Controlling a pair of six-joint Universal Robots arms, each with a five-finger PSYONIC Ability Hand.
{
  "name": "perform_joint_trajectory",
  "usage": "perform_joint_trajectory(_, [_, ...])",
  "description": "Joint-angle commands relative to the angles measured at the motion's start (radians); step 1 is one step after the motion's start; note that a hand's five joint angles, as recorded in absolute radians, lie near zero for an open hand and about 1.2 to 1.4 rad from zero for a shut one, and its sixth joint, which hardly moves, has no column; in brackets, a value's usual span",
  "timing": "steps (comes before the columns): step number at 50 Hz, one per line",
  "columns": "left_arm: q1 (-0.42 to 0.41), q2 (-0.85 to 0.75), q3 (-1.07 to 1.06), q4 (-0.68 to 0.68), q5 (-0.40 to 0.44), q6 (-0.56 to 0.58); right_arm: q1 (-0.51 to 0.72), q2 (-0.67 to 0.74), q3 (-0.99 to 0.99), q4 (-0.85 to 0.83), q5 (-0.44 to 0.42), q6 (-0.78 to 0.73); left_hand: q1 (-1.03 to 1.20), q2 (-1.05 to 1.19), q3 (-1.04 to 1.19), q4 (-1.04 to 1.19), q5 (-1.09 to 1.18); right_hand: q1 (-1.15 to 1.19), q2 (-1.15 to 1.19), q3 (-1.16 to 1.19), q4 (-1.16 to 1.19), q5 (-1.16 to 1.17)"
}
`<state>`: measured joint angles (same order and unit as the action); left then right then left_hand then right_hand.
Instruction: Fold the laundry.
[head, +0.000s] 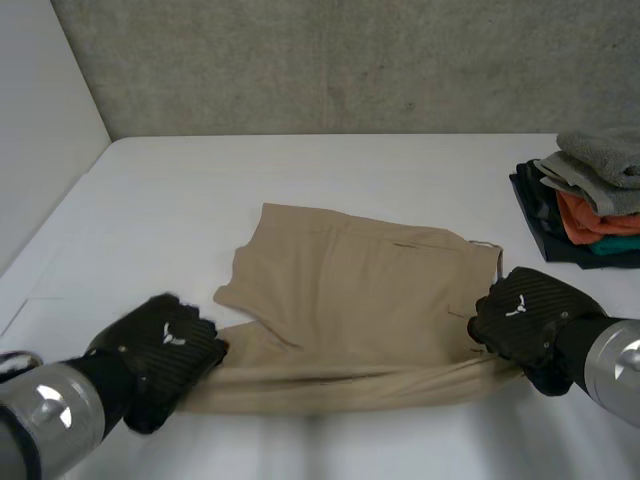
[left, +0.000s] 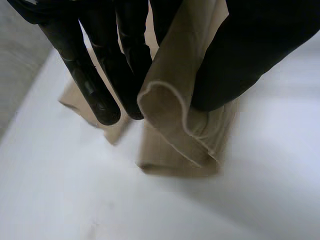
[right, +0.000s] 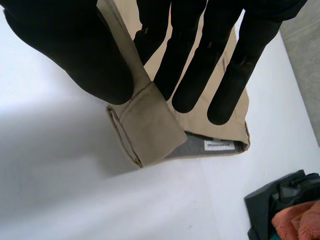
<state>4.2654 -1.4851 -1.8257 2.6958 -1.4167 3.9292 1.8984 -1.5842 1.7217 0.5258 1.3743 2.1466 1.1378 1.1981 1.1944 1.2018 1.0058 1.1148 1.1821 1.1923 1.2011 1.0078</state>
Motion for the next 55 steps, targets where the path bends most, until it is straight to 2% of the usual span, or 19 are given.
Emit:
perform_joint_trajectory(1, [-0.004,-0.242,0.147,0.407,0.012,0.004,0.007,0.223,-0.122,-0.240,0.032,0.197,0.258,0.198,0.202,0.194,0.216,0.281,0.214,0.204,0.195,0.214])
perform_joint_trajectory(3, [-0.009,-0.357,0.241,0.553,-0.001,-0.017,0.010,0.275,-0.152,-0.309,0.069,0.231,0.258,0.198,0.202,0.194,0.216,0.281,0.214,0.204,0.195,0.214])
perform_joint_trajectory(8, [-0.024,-0.599,0.468,0.709,-0.047,-0.040,0.039,0.429,-0.264,-0.521,0.210,0.242,0.258,0.198,0.202,0.194,0.216,0.281,0.214,0.204,0.195,0.214])
perform_joint_trajectory(13, [-0.024,-0.887,0.802,0.676,-0.090,-0.033,0.062,0.588,-0.391,-0.639,0.256,0.208,0.258,0.198,0.202,0.194,0.216,0.281,0.214,0.204,0.195,0.214])
perform_joint_trajectory(16, [-0.022,-0.969,0.906,0.662,-0.088,-0.042,0.064,0.685,-0.470,-0.699,0.259,0.179,0.221,0.161,0.164,0.157,0.179,0.281,0.214,0.204,0.195,0.214])
perform_joint_trajectory(17, [-0.021,-1.007,0.961,0.662,-0.087,-0.047,0.064,0.707,-0.490,-0.714,0.261,0.177,-0.085,-0.145,-0.141,-0.149,-0.127,0.281,0.214,0.204,0.195,0.214])
perform_joint_trajectory(18, [-0.024,-1.023,0.985,0.662,-0.087,-0.047,0.064,0.731,-0.514,-0.730,0.266,0.179,-0.387,-0.447,-0.443,-0.451,-0.429,0.099,0.032,0.022,0.013,0.032])
perform_joint_trajectory(19, [-0.027,-1.037,1.003,0.664,-0.087,-0.047,0.064,0.771,-0.557,-0.763,0.272,0.180,-0.692,-0.753,-0.749,-0.756,-0.735,-0.449,-0.516,-0.526,-0.535,-0.516])
perform_joint_trajectory(20, [-0.029,-1.050,1.020,0.668,-0.087,-0.048,0.064,0.786,-0.576,-0.780,0.279,0.179,-0.963,-1.023,-1.019,-1.027,-1.005,-0.684,-0.751,-0.761,-0.770,-0.752])
perform_joint_trajectory(21, [-0.033,-1.069,1.052,0.680,-0.088,-0.057,0.067,0.802,-0.592,-0.797,0.292,0.177,-0.945,-1.005,-1.002,-1.009,-0.988,-0.898,-0.966,-0.976,-0.985,-0.966])
perform_joint_trajectory(22, [-0.038,-1.075,1.063,0.690,-0.088,-0.063,0.064,0.811,-0.606,-0.813,0.308,0.177,-0.963,-1.024,-1.020,-1.027,-1.006,-0.940,-1.008,-1.018,-1.027,-1.008])
perform_joint_trajectory(27, [-0.062,-1.060,1.051,0.766,-0.103,-0.157,0.067,0.781,-0.597,-0.850,0.373,0.216,-0.963,-1.024,-1.020,-1.027,-1.006,-0.940,-1.008,-1.018,-1.027,-1.008])
perform_joint_trajectory(33, [-0.056,-0.828,0.824,0.780,-0.140,-0.284,0.057,0.629,-0.435,-0.813,0.362,0.326,-0.963,-1.024,-1.020,-1.027,-1.006,-0.940,-1.008,-1.018,-1.027,-1.008])
perform_joint_trajectory(34, [-0.055,-0.798,0.786,0.782,-0.142,-0.290,0.056,0.551,-0.375,-0.773,0.338,0.357,-0.963,-1.024,-1.020,-1.027,-1.006,-0.940,-1.008,-1.018,-1.027,-1.008])
perform_joint_trajectory(37, [-0.053,-0.675,0.634,0.782,-0.134,-0.301,0.048,0.454,-0.297,-0.692,0.283,0.391,-0.963,-1.024,-1.020,-1.027,-1.006,-0.940,-1.008,-1.018,-1.027,-1.008])
perform_joint_trajectory(38, [-0.053,-0.646,0.597,0.782,-0.134,-0.301,0.039,0.400,-0.245,-0.620,0.228,0.418,-0.963,-1.024,-1.020,-1.027,-1.006,-0.940,-1.008,-1.018,-1.027,-1.008])
perform_joint_trajectory(45, [-0.052,-0.472,0.297,0.794,-0.096,-0.309,-0.048,0.355,-0.096,-0.425,0.040,0.550,-0.963,-1.024,-1.020,-1.027,-1.006,-0.675,-0.742,-0.753,-0.761,-0.743])
perform_joint_trajectory(49, [-0.053,-0.442,0.198,0.817,-0.047,-0.323,-0.076,0.362,-0.042,-0.489,-0.003,0.556,-0.963,-1.024,-1.020,-1.027,-1.006,-0.639,-0.707,-0.717,-0.726,-0.707])
perform_joint_trajectory(55, [-0.053,-0.443,0.143,0.855,-0.036,-0.337,-0.081,0.420,-0.024,-0.638,0.014,0.553,-0.963,-1.024,-1.020,-1.027,-1.006,-0.636,-0.704,-0.714,-0.723,-0.704])
